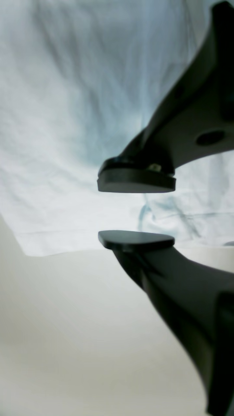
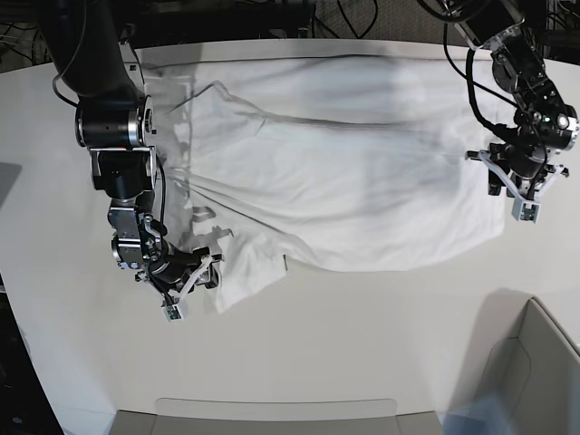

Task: Fold the T-shirt properly
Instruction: 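Move the right gripper to the shirt hem and grasp it, then move the left gripper to the other end of the hem and grasp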

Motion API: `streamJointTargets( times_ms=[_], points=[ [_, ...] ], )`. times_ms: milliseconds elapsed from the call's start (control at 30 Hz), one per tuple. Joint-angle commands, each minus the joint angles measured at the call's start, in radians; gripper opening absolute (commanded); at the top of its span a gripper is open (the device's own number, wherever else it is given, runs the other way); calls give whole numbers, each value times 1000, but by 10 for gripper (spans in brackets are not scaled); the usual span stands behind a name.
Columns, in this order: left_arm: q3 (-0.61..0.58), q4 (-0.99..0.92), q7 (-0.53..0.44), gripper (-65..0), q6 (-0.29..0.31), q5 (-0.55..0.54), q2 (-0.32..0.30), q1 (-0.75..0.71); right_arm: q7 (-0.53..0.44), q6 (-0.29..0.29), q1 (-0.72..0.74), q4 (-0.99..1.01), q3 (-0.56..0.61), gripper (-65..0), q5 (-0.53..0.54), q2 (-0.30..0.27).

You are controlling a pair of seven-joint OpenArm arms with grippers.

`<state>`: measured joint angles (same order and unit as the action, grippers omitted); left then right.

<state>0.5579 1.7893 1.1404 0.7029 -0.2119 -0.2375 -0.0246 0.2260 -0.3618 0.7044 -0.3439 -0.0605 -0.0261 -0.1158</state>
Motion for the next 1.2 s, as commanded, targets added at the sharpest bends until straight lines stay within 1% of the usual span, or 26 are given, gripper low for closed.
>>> streamJointTargets(
  times_ms=[0,133,200,267,300,433,533,667,767,833,1033,1133,1167],
  points=[
    [3,14,-20,-446,-5,-11,-13,15,16,-3,37,-5,1,-338,-7,-5],
    [3,-13,-30,-446,-5,-11,-13,18,22,-3,41,-5,3,-338,-8,12],
    [3,-76,-35,-443,-5,-11,-18,68,22,-3,36,-5,3,-338,-8,14],
    [3,-167,-59,-442,-5,-11,-23,130,22,-3,33,-5,4,-338,-8,14],
    [3,-220,-82,-440,-5,-11,-36,163,23,-3,31,-5,4,-338,-8,14],
    [-8,-517,-181,-391,-5,-10,-136,322,23,-3,21,-5,4,-338,-8,9],
    [-80,-741,-262,-386,-5,12,-224,429,23,-3,19,-5,4,-338,-8,3],
    [-195,-1028,-405,-383,-5,49,-283,550,23,-3,19,-5,4,-338,-10,1],
    [-290,-1186,-461,-383,-5,49,-311,624,23,-3,18,-5,4,-338,-10,1],
    [-306,-1238,-483,-383,-5,45,-316,642,23,-3,18,-5,4,-338,-10,1],
    [-316,-1250,-472,-383,-5,50,-325,622,23,-3,16,-5,4,-338,-10,1],
    [-367,-1248,-472,-393,-5,50,-323,605,23,-3,16,-5,4,-339,-10,1],
    [-378,-1247,-472,-409,-5,50,-323,595,23,-3,16,-5,4,-346,-11,1]
  ],
)
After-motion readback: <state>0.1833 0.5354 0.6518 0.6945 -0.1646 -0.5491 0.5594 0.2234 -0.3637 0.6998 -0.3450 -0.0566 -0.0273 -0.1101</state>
